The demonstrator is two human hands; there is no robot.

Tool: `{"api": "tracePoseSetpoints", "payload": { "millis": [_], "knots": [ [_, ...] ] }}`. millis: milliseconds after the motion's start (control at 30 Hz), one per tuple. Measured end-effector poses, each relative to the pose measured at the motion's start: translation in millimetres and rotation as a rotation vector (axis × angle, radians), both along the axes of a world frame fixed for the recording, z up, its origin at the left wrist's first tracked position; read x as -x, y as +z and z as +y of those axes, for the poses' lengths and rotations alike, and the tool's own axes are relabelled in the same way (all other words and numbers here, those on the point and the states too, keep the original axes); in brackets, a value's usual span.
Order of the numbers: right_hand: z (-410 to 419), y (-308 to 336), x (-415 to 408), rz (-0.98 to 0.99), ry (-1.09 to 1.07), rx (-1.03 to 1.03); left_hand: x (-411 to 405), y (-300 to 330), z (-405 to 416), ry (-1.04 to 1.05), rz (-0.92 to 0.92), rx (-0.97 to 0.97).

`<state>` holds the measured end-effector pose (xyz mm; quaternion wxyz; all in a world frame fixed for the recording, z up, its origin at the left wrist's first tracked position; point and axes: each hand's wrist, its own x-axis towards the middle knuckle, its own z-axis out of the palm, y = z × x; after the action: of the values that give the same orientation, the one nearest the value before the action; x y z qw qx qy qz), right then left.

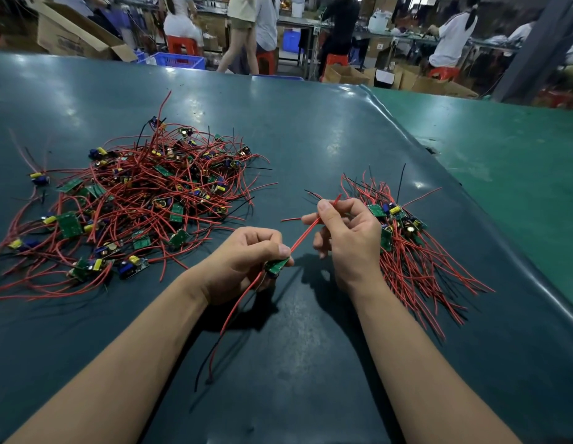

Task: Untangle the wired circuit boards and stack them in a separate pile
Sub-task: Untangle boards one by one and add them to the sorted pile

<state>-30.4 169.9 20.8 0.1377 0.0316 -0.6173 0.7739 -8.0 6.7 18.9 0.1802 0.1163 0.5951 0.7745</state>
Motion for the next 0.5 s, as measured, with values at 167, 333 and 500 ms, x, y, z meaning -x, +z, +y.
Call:
{"api": "tracePoseSetpoints", "payload": {
  "millis": [167, 333, 500],
  "knots": [
    [5.2, 1.7, 1.2, -0.006, 0.042, 0.010, 0.7, -1.2, -1.7, -0.025, 0.006, -0.004],
    [8.9, 4.5, 1.7, -0.061, 0.109, 0.115, 1.1, -1.9, -3.5, -0.046, 0.023, -0.014],
    [9.7, 6.3, 1.1, -0.088, 0.124, 0.153, 1.7, -2.4, -4.8, -0.046, 0.015, -0.018]
  ]
}}
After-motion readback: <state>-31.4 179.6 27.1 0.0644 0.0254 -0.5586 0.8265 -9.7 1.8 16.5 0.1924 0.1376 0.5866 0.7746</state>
